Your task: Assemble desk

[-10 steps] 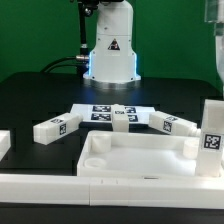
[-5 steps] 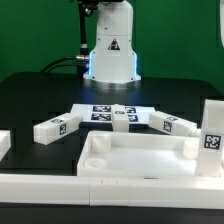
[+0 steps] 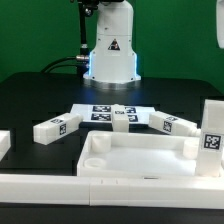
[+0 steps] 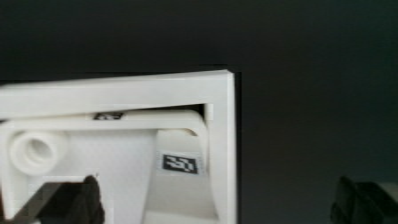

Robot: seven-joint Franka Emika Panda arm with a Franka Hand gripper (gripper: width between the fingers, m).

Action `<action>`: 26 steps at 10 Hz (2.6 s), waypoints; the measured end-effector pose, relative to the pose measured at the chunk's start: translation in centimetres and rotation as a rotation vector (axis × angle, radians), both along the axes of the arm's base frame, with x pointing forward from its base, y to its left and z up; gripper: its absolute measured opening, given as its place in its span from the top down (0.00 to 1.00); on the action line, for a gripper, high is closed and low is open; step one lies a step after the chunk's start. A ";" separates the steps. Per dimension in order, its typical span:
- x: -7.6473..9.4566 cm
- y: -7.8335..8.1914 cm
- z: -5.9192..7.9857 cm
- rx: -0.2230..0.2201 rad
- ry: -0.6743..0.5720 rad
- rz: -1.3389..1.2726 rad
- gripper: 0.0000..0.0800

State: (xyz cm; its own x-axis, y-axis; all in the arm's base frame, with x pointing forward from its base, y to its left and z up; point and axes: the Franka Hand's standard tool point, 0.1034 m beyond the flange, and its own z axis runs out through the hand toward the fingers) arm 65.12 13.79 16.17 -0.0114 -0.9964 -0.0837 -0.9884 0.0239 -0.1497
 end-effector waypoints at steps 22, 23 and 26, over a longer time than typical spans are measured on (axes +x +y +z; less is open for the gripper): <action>-7.5 3.9 -1.7 -0.124 0.004 0.835 0.19; -7.6 3.7 -1.9 -0.127 0.001 0.840 0.19; -11.3 -1.6 -4.4 -0.195 -0.015 1.173 0.19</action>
Offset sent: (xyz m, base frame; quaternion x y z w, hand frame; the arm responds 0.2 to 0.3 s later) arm 0.0000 0.0000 0.0000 0.0000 0.0000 0.0000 1.0000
